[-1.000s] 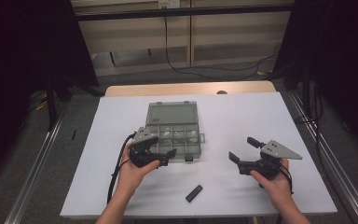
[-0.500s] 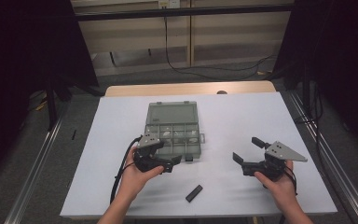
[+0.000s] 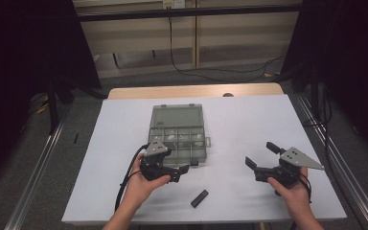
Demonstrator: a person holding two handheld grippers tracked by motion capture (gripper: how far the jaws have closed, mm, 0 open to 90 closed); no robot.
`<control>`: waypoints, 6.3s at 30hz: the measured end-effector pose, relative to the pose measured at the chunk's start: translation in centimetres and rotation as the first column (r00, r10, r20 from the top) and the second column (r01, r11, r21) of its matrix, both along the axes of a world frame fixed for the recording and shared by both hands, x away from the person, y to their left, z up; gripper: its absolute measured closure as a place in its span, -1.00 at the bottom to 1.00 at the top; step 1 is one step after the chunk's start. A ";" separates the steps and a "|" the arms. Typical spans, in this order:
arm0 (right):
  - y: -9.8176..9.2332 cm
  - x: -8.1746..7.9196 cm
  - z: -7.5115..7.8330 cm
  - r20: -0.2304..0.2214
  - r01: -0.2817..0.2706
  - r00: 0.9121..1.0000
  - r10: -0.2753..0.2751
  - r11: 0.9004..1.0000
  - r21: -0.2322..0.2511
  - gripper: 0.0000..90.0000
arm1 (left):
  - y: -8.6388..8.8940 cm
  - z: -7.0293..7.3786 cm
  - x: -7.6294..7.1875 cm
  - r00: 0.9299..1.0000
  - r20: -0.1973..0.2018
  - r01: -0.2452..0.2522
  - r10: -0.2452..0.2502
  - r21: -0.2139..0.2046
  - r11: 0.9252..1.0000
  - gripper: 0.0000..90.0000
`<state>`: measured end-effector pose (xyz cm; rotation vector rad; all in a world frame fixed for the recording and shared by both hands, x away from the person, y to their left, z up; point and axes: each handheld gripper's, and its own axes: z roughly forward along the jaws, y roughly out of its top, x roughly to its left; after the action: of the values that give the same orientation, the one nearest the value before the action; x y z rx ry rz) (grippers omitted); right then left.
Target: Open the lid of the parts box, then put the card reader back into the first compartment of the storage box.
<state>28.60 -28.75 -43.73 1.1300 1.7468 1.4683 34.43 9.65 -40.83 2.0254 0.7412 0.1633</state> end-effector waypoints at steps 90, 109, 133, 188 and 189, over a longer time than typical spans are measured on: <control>-0.7 -0.8 -0.4 0.013 0.008 1.000 -0.008 1.000 -0.006 -0.90 | -5.1 -4.0 -4.7 0.956 -0.049 0.293 -0.290 0.218 0.931 -0.22; -0.9 -0.7 -0.4 0.007 0.015 1.000 -0.015 1.000 -0.008 -0.88 | -4.6 -3.5 -4.0 0.968 -0.093 0.250 -0.234 0.256 0.934 0.63; -1.3 -0.8 -0.4 0.011 0.013 1.000 -0.013 1.000 -0.001 -0.88 | -4.1 -3.4 -3.3 0.970 -0.176 0.197 -0.165 0.183 0.963 0.65; -0.8 -0.9 -0.2 0.025 -0.010 1.000 0.009 1.000 0.008 -0.88 | -0.6 3.1 -0.1 0.984 -0.170 0.064 -0.052 0.066 0.996 0.65; -0.9 -0.9 -0.2 0.025 -0.008 1.000 0.008 1.000 0.009 -0.88 | -0.6 3.2 0.0 0.984 -0.170 0.063 -0.051 0.068 0.996 0.65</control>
<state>27.67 -29.63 -43.93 1.1066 1.7311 1.4901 34.39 9.07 -37.64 2.1470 0.7905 -0.0141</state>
